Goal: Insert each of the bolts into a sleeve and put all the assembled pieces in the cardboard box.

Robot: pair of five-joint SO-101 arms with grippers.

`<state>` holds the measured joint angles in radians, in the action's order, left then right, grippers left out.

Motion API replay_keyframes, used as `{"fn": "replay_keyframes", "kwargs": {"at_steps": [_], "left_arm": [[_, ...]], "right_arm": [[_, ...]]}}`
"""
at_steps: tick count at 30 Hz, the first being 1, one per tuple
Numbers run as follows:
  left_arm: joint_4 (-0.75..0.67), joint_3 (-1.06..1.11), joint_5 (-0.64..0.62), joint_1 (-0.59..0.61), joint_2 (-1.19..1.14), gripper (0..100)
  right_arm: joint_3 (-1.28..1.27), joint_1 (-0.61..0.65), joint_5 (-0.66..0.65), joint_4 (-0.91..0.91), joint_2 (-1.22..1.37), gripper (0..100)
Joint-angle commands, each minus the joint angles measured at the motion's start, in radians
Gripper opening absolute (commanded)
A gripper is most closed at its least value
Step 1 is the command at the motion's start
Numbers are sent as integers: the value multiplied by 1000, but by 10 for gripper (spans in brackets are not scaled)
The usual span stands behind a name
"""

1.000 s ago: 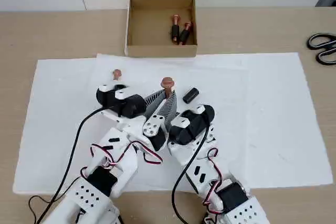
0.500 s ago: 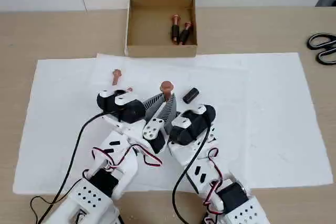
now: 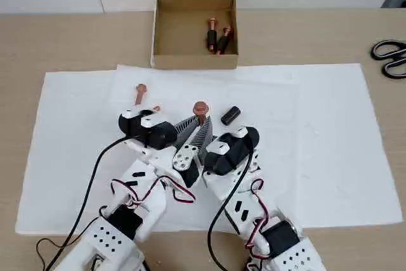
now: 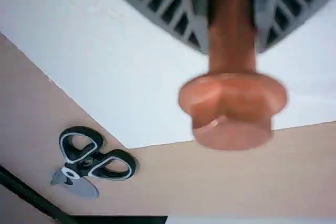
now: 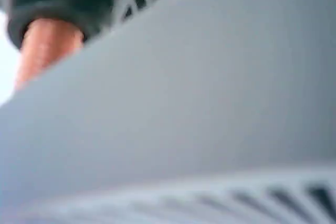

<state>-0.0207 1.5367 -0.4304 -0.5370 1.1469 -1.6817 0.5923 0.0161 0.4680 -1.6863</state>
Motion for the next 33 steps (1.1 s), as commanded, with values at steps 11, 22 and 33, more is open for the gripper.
{"fn": "replay_keyframes", "kwargs": {"at_steps": [11,22,33], "left_arm": [[80,-2,83,5,-2,5],[152,-4,83,5,-2,5],[413,-134,78,5,-2,5]], "right_arm": [[-2,-1,12,-22,-22,4],[-2,-1,12,-22,-22,4],[-2,-1,12,-22,-22,4]]}}
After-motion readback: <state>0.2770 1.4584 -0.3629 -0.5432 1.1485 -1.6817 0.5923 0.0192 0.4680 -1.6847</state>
